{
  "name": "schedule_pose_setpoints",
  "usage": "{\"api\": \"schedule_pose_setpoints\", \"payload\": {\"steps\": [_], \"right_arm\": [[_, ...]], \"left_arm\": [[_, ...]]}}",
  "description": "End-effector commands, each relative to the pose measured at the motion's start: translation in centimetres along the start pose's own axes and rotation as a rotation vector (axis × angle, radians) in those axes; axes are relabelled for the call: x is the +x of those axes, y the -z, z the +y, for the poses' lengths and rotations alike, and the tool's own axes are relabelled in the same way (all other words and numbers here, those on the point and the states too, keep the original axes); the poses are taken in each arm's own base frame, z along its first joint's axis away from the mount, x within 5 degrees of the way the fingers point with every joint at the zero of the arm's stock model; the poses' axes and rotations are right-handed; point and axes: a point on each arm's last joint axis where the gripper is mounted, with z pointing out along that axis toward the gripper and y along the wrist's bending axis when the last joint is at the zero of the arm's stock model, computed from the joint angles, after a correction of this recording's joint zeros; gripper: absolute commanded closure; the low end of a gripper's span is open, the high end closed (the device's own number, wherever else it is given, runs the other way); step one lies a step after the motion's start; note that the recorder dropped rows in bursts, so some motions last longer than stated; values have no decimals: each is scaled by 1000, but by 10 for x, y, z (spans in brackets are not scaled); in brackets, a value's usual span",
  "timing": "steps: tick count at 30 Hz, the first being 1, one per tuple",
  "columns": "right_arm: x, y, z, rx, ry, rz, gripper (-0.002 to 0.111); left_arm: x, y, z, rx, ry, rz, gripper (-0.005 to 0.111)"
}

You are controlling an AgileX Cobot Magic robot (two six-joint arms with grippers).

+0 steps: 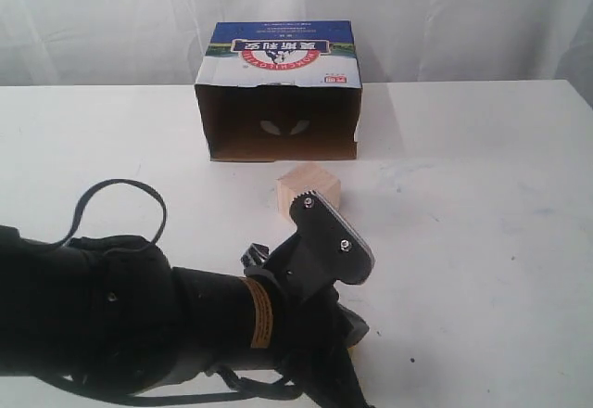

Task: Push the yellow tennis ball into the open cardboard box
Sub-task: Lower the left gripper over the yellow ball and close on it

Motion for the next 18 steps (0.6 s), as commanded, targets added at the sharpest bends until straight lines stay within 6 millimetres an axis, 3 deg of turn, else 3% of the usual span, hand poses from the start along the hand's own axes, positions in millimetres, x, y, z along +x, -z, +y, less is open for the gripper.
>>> {"api": "schedule_pose_setpoints", "payload": {"steps": [1, 11, 18], "right_arm": [[0, 0, 0, -1, -4, -9, 108], [0, 0, 0, -2, -28, -9, 108], [0, 0, 0, -2, -28, -9, 108]], "left_arm": [[4, -3, -2, 2, 2, 36, 107], [38, -2, 0, -5, -38, 161, 107], [48, -1, 13, -36, -9, 194, 107]]}}
